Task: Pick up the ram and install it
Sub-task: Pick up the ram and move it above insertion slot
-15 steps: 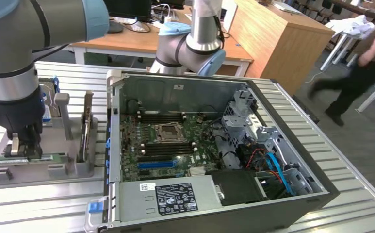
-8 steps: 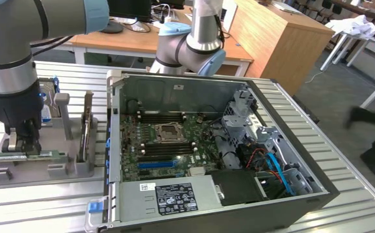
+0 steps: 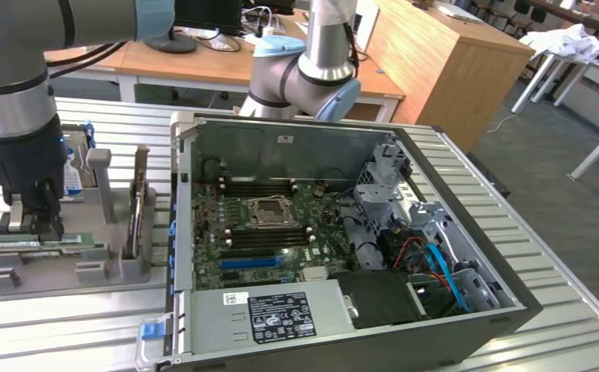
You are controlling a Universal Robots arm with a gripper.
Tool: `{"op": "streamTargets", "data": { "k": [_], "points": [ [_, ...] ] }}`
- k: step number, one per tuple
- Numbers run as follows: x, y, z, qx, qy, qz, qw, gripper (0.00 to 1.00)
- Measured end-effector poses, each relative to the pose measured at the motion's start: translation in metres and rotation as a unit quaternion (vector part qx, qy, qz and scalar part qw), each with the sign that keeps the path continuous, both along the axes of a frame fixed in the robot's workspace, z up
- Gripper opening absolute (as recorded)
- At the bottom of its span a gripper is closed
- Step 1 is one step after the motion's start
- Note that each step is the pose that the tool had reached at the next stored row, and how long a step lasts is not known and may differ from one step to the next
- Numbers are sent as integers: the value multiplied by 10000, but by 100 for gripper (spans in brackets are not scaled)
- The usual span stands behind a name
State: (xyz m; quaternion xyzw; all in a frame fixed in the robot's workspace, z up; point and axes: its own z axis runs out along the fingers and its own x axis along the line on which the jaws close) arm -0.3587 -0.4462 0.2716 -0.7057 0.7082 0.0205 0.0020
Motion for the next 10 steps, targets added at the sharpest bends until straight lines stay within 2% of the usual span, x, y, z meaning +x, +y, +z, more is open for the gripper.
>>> {"op": "streamTargets", "data": {
  "k": [10],
  "points": [
    [4,0,227,0,0,-18,10000,12]
  ]
}}
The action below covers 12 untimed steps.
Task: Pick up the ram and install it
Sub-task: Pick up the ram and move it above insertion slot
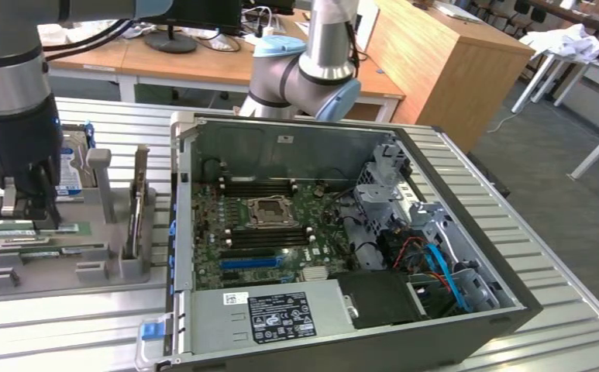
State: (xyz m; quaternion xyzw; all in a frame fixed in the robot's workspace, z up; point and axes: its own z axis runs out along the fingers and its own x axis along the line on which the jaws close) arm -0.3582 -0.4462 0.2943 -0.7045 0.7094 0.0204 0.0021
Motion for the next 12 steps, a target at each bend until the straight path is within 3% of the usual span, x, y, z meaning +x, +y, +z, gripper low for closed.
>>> {"op": "streamTargets", "data": {
  "k": [12],
  "points": [
    [3,0,252,0,0,-11,10000,12]
  ]
}}
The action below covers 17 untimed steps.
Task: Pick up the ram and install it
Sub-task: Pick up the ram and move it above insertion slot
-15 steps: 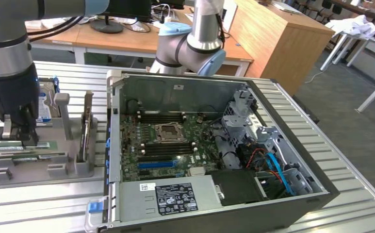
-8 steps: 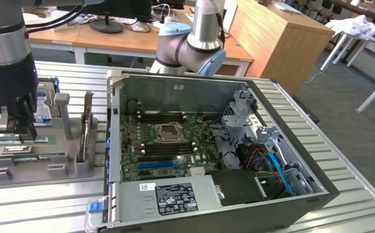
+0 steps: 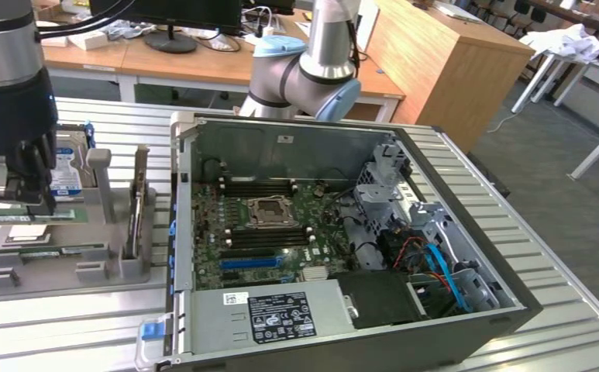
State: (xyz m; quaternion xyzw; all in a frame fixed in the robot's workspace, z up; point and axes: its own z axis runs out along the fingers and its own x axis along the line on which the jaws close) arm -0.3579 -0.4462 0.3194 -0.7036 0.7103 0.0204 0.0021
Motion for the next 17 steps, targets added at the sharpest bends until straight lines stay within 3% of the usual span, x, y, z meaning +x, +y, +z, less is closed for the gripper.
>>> {"op": "streamTargets", "data": {
  "k": [17],
  "points": [
    [4,0,436,0,0,0,10000,12]
  ]
}}
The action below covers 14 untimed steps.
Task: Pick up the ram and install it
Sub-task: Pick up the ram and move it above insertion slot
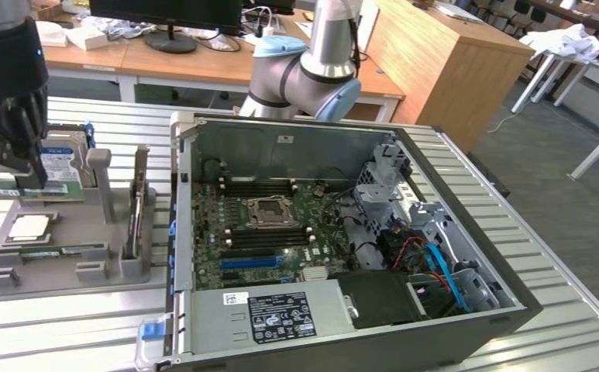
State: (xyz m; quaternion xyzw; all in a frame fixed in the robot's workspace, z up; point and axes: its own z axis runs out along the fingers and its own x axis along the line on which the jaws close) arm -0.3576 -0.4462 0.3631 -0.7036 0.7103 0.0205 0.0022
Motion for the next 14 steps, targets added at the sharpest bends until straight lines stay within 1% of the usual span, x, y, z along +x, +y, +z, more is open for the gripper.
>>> {"op": "streamTargets", "data": {
  "k": [7,14],
  "points": [
    [2,0,209,0,0,0,10000,12],
    [2,0,391,0,0,0,10000,12]
  ]
}}
